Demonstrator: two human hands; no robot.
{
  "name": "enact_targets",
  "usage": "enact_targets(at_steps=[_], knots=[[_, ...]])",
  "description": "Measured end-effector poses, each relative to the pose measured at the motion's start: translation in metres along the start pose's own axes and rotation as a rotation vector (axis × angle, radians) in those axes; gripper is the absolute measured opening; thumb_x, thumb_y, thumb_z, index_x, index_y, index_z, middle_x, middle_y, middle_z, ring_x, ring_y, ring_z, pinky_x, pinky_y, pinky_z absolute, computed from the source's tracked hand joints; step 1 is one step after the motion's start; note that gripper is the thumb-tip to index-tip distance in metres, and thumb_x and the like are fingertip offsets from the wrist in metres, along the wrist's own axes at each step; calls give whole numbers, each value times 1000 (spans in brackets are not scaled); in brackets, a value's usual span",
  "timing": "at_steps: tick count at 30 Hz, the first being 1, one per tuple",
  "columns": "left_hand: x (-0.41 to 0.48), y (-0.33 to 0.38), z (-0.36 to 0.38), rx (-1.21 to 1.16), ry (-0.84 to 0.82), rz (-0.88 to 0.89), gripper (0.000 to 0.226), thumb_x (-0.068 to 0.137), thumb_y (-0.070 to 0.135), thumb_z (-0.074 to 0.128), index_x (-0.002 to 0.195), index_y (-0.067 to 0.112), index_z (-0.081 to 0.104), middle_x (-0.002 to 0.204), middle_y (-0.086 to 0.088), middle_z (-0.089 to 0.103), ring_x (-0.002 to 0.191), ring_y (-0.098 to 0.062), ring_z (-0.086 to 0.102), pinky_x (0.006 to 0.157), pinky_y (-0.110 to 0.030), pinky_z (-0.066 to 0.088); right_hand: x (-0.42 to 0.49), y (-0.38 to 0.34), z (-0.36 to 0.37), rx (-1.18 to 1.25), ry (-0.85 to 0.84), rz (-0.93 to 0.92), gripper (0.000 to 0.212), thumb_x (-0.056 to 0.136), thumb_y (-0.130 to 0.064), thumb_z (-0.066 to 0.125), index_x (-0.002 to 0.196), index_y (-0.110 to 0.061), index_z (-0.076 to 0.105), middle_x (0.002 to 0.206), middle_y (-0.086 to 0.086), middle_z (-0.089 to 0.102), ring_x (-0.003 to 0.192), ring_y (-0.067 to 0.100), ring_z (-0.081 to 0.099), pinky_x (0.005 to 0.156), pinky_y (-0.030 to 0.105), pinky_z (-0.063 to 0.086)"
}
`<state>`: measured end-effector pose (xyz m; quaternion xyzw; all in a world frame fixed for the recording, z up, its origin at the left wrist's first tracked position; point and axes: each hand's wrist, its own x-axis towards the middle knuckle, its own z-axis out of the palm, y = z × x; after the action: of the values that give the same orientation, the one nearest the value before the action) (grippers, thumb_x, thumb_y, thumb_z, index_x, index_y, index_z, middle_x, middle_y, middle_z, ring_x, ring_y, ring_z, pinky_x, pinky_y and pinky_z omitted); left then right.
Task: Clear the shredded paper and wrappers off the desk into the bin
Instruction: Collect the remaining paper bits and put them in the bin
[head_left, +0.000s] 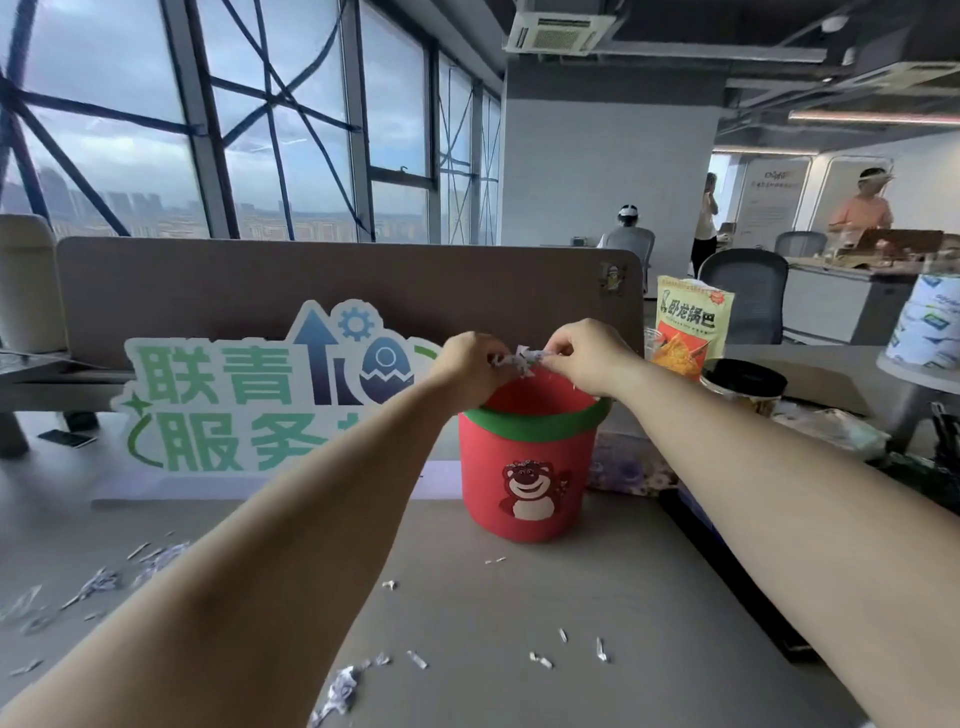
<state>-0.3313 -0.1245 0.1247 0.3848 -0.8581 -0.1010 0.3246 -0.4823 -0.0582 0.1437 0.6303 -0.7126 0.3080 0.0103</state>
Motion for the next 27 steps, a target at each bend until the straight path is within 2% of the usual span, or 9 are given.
enact_targets(at_steps=[2, 4, 7, 14, 17, 21, 25, 27], knots=[[4, -1, 11, 13, -24, 8, 23, 85, 32, 63, 94, 12, 70, 82, -4, 60, 72, -19, 50, 55, -27, 31, 5, 5, 5, -17, -36, 11, 17, 86, -22, 63, 92, -9, 69, 82, 8, 65, 58, 18, 54, 60, 25, 43], [9, -2, 15, -23, -20, -1, 20, 86, 29, 62, 96, 13, 70, 85, -6, 63, 74, -23, 56, 52, -25, 37, 8, 7, 7, -58, -67, -3, 18, 86, -24, 62, 96, -12, 70, 95, 9, 69, 75, 22, 60, 68, 26, 43], [16, -2, 16, -5, -40, -5, 21, 86, 28, 60, 102, 19, 69, 101, -6, 68, 90, -24, 60, 67, -25, 40, 9, 7, 7, -90, -95, -16, 23, 86, -27, 61, 104, -15, 70, 108, 8, 69, 100, 26, 61, 82, 29, 46], [14, 2, 8, 10, -87, -7, 28, 82, 34, 64, 106, 19, 67, 104, -3, 66, 85, -16, 53, 71, -24, 38, 6, 7, 6, -81, -116, -23, 23, 90, -26, 52, 103, -19, 70, 108, 7, 69, 100, 26, 60, 81, 29, 45], [8, 2, 0, 21, -53, -3, 27, 84, 32, 62, 107, 19, 67, 109, -1, 67, 93, -18, 58, 73, -22, 38, 2, 2, 2, -21, -86, -29, 25, 93, -24, 48, 99, -14, 70, 107, 6, 69, 97, 23, 60, 77, 29, 41], [-7, 0, -15, -6, -26, -15, 27, 85, 27, 61, 110, 18, 67, 111, -1, 68, 102, -21, 61, 79, -23, 43, -11, -3, -10, 32, -50, -20, 27, 94, -22, 46, 96, -10, 71, 104, 6, 69, 98, 23, 61, 81, 28, 43], [-27, -1, -32, -46, -8, -15, 26, 86, 23, 62, 110, 14, 68, 112, -4, 69, 102, -20, 62, 81, -22, 44, -31, -6, -19, 72, -13, 14, 25, 92, -22, 46, 97, -12, 69, 100, 12, 71, 91, 31, 66, 85, 40, 53], [-41, -3, -38, -46, -3, -29, 24, 87, 23, 61, 109, 15, 68, 114, -2, 67, 101, -18, 61, 79, -22, 43, -45, -7, -24, 97, 2, 26, 27, 93, -20, 45, 99, -9, 69, 102, 12, 71, 93, 31, 66, 85, 40, 53]])
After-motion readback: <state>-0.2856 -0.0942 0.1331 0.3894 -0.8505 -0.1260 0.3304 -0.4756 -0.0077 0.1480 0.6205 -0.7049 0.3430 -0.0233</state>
